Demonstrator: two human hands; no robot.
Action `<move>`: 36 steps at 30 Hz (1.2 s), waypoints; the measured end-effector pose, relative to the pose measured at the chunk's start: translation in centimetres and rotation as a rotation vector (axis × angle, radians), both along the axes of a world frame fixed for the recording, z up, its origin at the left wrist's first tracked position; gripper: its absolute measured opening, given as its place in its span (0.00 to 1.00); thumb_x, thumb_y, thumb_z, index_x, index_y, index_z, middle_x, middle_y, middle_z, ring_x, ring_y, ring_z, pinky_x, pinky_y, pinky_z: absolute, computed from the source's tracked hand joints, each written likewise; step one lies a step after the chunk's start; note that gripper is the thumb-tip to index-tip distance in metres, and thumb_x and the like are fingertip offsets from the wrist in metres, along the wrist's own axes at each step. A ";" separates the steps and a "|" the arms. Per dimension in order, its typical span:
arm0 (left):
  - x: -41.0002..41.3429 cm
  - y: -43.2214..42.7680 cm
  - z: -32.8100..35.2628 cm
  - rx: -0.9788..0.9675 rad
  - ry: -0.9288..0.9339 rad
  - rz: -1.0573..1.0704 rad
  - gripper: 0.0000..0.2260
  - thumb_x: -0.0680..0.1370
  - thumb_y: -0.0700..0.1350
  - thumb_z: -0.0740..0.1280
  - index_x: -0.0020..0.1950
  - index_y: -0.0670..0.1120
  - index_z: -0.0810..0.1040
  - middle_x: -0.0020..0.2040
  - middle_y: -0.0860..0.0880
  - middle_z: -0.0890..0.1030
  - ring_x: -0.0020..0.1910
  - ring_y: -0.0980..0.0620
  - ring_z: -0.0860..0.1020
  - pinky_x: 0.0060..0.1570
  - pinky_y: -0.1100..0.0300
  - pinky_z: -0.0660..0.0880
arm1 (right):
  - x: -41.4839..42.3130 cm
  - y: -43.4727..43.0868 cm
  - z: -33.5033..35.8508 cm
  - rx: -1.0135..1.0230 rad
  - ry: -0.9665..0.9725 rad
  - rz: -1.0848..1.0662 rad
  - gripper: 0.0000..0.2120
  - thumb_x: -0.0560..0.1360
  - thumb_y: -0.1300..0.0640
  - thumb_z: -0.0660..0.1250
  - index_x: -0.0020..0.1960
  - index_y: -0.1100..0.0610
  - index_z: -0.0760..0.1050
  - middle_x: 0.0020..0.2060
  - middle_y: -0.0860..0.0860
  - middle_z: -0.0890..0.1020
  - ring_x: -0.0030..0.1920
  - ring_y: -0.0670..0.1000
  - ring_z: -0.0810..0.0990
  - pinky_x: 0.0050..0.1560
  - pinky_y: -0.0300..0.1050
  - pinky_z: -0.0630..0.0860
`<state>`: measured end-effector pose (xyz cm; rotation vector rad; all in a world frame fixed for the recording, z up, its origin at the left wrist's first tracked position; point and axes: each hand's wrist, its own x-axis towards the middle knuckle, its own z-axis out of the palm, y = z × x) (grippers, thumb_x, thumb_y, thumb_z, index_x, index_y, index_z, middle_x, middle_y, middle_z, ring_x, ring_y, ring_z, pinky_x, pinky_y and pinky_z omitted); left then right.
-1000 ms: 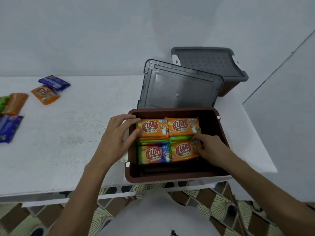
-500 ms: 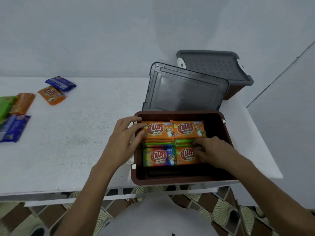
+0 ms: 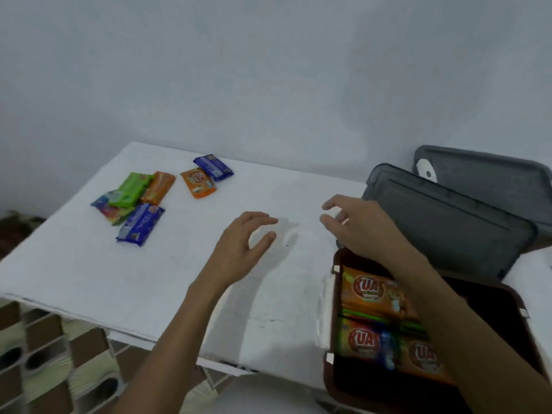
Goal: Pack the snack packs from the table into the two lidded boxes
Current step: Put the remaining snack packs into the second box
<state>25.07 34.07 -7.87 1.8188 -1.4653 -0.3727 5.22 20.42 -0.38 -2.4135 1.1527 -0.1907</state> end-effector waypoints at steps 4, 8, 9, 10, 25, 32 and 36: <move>7.9 -0.9 -0.9 0.090 -0.028 0.234 0.13 0.80 0.52 0.64 0.63 0.53 0.77 0.63 0.52 0.77 0.61 0.54 0.75 0.61 0.52 0.74 | 9.7 -2.5 -1.9 0.036 -0.055 0.079 0.14 0.78 0.45 0.62 0.61 0.48 0.75 0.50 0.50 0.82 0.50 0.52 0.80 0.50 0.45 0.76; 14.9 -2.5 -2.7 0.183 -0.067 0.397 0.14 0.79 0.50 0.65 0.64 0.49 0.78 0.62 0.46 0.78 0.59 0.48 0.76 0.55 0.54 0.73 | 18.8 -4.3 -4.6 0.055 -0.037 0.138 0.15 0.79 0.48 0.62 0.63 0.50 0.74 0.54 0.53 0.81 0.54 0.53 0.79 0.54 0.46 0.75; 16.5 -3.1 -3.4 0.220 -0.076 0.410 0.14 0.79 0.50 0.65 0.64 0.49 0.78 0.61 0.45 0.79 0.58 0.47 0.77 0.53 0.54 0.73 | 20.8 -4.7 -5.3 0.058 -0.029 0.158 0.15 0.79 0.49 0.62 0.64 0.50 0.74 0.55 0.54 0.81 0.56 0.54 0.79 0.55 0.47 0.75; 18.0 -3.7 -4.0 0.258 -0.083 0.417 0.14 0.79 0.50 0.65 0.64 0.49 0.78 0.61 0.45 0.79 0.57 0.47 0.77 0.53 0.54 0.73 | 22.6 -5.2 -6.0 0.052 -0.014 0.182 0.16 0.79 0.49 0.62 0.65 0.51 0.73 0.57 0.54 0.80 0.58 0.54 0.78 0.56 0.47 0.75; 28.1 -11.8 -6.1 0.699 -0.299 0.215 0.41 0.72 0.69 0.64 0.77 0.48 0.58 0.73 0.45 0.67 0.72 0.43 0.66 0.70 0.44 0.61 | 34.7 -10.0 -14.6 0.011 0.112 0.283 0.26 0.77 0.44 0.65 0.71 0.53 0.65 0.61 0.59 0.74 0.60 0.60 0.71 0.59 0.51 0.72; 28.2 -11.1 -5.5 0.619 -0.138 0.291 0.43 0.66 0.65 0.74 0.76 0.52 0.60 0.67 0.44 0.66 0.63 0.45 0.72 0.62 0.51 0.72 | 33.1 -10.2 -14.5 -0.092 0.096 0.291 0.25 0.76 0.51 0.62 0.71 0.55 0.64 0.59 0.59 0.75 0.58 0.58 0.69 0.54 0.50 0.74; 27.2 -10.5 -5.0 0.488 0.003 0.325 0.40 0.67 0.56 0.78 0.74 0.54 0.63 0.66 0.44 0.66 0.60 0.47 0.74 0.56 0.55 0.74 | 30.8 -10.0 -14.1 -0.068 -0.014 0.245 0.21 0.78 0.54 0.58 0.70 0.57 0.66 0.53 0.60 0.78 0.53 0.59 0.72 0.45 0.46 0.69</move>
